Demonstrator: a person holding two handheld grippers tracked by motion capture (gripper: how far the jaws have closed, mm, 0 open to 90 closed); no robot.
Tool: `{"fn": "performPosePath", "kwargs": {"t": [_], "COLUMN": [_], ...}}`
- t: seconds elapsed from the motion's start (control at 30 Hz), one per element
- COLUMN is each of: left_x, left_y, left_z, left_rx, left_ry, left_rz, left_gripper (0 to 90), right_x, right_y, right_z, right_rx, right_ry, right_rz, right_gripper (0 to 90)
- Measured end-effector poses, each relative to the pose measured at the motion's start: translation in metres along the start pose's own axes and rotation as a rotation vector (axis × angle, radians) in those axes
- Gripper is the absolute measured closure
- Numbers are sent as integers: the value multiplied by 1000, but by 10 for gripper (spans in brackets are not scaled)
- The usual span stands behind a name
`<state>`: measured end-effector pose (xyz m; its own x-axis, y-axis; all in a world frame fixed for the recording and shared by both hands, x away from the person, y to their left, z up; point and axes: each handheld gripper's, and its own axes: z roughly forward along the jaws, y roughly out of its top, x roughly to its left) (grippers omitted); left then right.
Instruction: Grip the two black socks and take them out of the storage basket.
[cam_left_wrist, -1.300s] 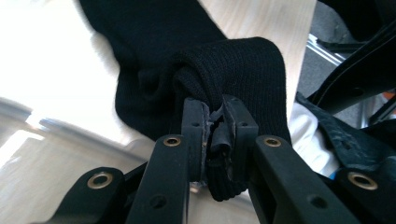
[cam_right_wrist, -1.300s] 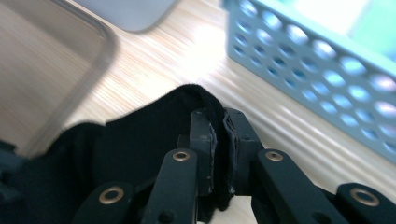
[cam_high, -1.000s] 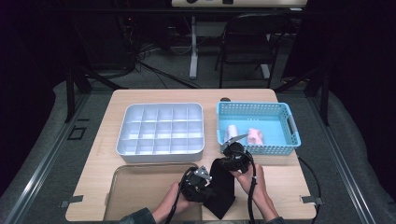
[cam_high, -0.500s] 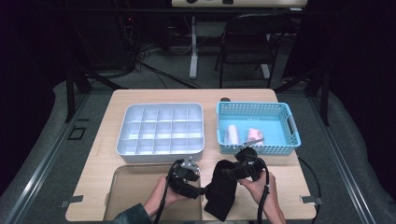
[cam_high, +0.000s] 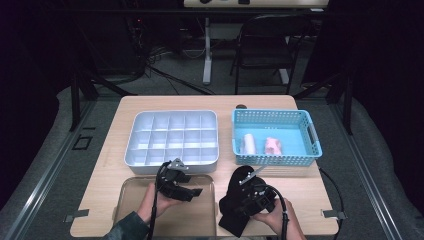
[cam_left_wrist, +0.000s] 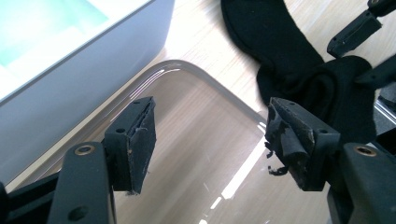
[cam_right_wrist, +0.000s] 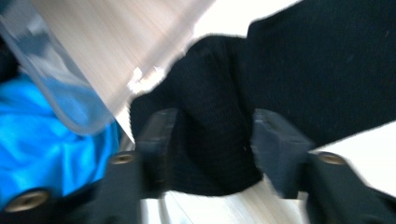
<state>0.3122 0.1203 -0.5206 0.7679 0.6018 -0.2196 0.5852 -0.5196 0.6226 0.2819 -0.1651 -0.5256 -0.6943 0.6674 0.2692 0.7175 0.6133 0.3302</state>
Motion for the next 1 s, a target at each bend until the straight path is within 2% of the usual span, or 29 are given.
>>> {"fn": "performPosePath", "kwargs": {"t": [0.03,0.13,0.17,0.23,0.27,0.33,0.43,0.53,0.67,0.7,0.73,0.77,0.8,0.83,0.87,0.93,1.0], "left_x": [1,2,2,2,2,3,3,3,4,4,4,3,3,3,3,3,4], "left_y": [-1,-3,-3,-4,-4,-4,-4,-4,-4,-4,-4,-4,-3,-3,-3,-3,-3], "left_z": [0,0,-1,0,0,0,2,3,5,5,6,6,6,6,6,6,6], "left_rx": [4,13,12,14,13,15,21,23,29,30,32,31,31,31,34,32,31], "left_ry": [0,-4,-3,-3,-2,-2,-1,-3,-7,-9,-7,-8,-9,-9,-7,-5,-4], "left_rz": [6,2,1,1,0,1,3,2,-1,-1,-5,-9,-8,-8,0,-1,0], "left_gripper": [338,345,346,346,346,346,347,346,344,344,344,344,343,343,342,342,342], "right_x": [-1,-4,-4,-5,-5,-5,-7,-14,-26,-30,-33,-35,-38,-41,-43,-49,-51], "right_y": [-1,-2,-2,-2,-2,-2,-3,-5,-11,-13,-14,-16,-17,-17,-18,-20,-19], "right_z": [2,2,3,3,1,0,-5,-10,-17,-18,-19,-19,-21,-22,-24,-31,-37], "right_rx": [0,5,2,-2,21,29,55,84,106,107,121,104,108,115,97,31,-62], "right_ry": [1,-2,5,-5,-26,-47,-115,-181,-225,-227,-221,-214,-205,-183,-152,-69,-37], "right_rz": [6,10,9,10,-15,-28,-46,-39,-6,21,29,45,55,68,85,129,184], "right_gripper": [625,744,759,772,773,773,765,742,718,717,712,686,636,580,537,462,378]}}
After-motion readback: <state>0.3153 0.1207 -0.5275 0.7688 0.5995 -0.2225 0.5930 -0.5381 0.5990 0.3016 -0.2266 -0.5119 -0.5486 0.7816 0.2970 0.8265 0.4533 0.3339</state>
